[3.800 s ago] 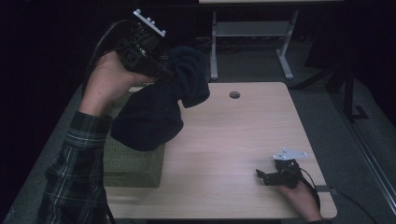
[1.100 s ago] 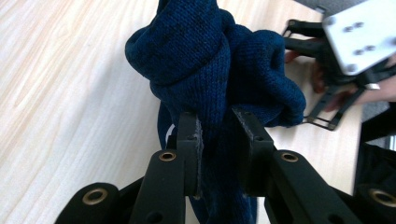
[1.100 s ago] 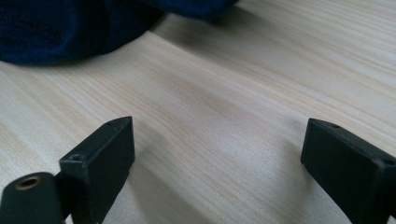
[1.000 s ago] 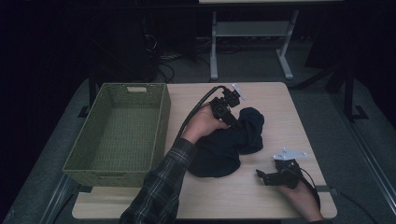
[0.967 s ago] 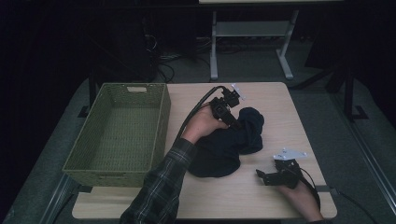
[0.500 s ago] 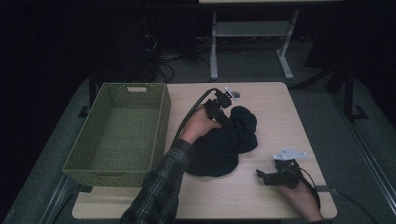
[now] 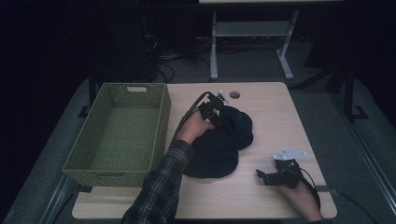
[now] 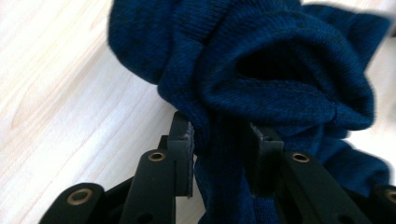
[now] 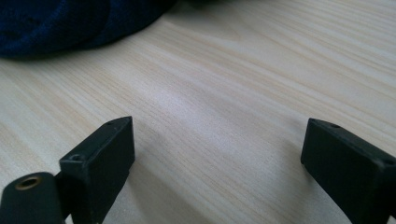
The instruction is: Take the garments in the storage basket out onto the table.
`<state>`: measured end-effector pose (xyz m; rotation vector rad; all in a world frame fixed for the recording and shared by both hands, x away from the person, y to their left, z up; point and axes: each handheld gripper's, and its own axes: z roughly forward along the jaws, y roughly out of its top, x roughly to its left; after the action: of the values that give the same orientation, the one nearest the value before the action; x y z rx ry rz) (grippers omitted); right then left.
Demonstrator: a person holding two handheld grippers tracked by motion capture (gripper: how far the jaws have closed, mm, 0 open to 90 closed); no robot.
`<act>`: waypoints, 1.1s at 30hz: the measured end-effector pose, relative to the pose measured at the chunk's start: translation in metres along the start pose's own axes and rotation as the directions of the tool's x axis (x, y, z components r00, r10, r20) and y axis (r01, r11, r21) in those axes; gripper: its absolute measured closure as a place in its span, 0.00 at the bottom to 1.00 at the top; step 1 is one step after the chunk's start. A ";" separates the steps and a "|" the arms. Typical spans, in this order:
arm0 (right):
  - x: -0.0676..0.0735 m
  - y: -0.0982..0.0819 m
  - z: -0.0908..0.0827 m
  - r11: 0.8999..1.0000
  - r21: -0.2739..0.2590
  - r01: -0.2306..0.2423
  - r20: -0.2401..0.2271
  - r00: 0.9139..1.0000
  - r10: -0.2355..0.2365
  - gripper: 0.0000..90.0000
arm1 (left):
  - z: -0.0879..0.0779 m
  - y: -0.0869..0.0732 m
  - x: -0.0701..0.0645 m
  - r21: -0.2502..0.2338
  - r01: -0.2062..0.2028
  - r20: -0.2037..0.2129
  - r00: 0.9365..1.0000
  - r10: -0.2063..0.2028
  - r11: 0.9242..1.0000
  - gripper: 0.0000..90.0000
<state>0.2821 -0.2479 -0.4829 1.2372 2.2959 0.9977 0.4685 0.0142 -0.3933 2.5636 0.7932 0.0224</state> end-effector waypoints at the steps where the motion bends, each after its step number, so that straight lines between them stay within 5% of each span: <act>1: 0.000 0.000 0.000 1.000 0.003 0.001 0.000 1.000 -0.001 0.11 | 0.002 -0.001 0.002 0.005 0.005 -0.004 1.000 -0.005 1.000 0.72; 7: 0.000 0.000 0.000 1.000 0.005 0.001 -0.001 1.000 -0.001 0.11 | -0.002 -0.005 0.009 0.020 0.021 -0.044 0.999 -0.020 1.000 0.57; 17: 0.000 0.000 0.000 1.000 0.004 0.000 0.000 1.000 0.000 0.10 | -0.032 -0.014 0.008 -0.034 0.027 -0.107 0.994 -0.030 0.999 0.44; 24: 0.000 0.000 0.000 1.000 0.006 -0.005 -0.001 1.000 0.005 0.11 | -0.041 -0.023 -0.010 -0.049 0.001 -0.074 0.997 -0.004 0.999 0.70; 29: 0.000 0.000 -0.001 1.000 0.007 -0.003 -0.001 1.000 0.003 0.11 | -0.039 -0.033 -0.021 -0.017 -0.015 -0.033 0.999 0.014 1.000 0.99; 33: 0.000 0.000 0.000 1.000 0.005 -0.002 -0.001 1.000 0.002 0.10 | -0.036 -0.043 -0.027 -0.008 -0.012 -0.034 0.999 0.012 1.000 1.00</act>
<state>0.2818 -0.2479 -0.4825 1.2421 2.2998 0.9939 0.4183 0.0461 -0.3767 2.5669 0.7883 0.0723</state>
